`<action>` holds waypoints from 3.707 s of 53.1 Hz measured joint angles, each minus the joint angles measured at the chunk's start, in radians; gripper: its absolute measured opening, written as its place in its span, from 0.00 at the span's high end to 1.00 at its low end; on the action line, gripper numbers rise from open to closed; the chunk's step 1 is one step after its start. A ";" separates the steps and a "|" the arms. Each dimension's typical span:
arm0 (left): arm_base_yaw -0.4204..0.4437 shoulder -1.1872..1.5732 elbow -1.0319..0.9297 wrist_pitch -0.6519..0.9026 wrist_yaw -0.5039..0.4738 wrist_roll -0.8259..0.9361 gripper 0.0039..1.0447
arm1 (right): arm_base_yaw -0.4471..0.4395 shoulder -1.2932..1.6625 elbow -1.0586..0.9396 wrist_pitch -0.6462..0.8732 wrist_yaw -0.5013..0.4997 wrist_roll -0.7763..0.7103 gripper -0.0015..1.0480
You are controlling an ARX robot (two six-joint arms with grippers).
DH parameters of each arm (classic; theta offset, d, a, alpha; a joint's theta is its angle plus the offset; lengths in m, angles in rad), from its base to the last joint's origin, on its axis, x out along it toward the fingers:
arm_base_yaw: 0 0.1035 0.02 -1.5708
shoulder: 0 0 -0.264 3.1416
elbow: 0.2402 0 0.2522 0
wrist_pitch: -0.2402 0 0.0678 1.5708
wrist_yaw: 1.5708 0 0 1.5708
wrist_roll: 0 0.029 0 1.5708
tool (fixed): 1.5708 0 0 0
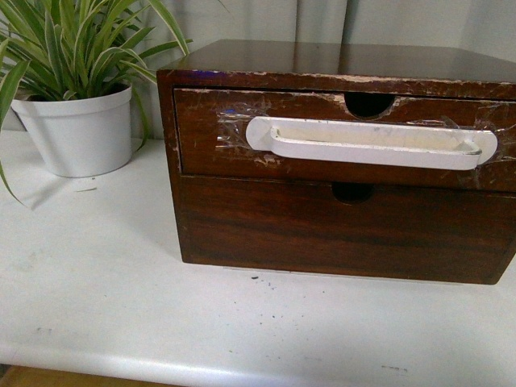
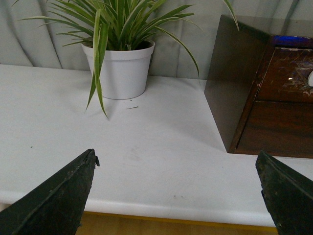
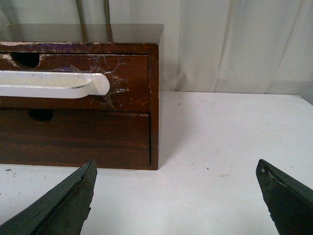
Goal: Open drawer
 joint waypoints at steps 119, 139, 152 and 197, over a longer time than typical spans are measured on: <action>-0.524 1.547 1.107 -0.225 0.336 0.901 0.06 | 0.164 1.200 0.809 -0.273 -0.362 -1.025 0.09; -0.508 1.660 1.184 -0.229 0.291 0.957 0.06 | 0.226 1.297 0.849 -0.230 -0.340 -1.038 0.09; -0.510 1.679 1.191 -0.232 0.296 0.977 0.06 | 0.236 1.351 0.871 -0.207 -0.324 -1.038 0.09; -0.572 1.503 1.099 -0.540 0.333 1.151 0.06 | 0.244 1.218 0.845 -0.595 -0.450 -1.246 0.09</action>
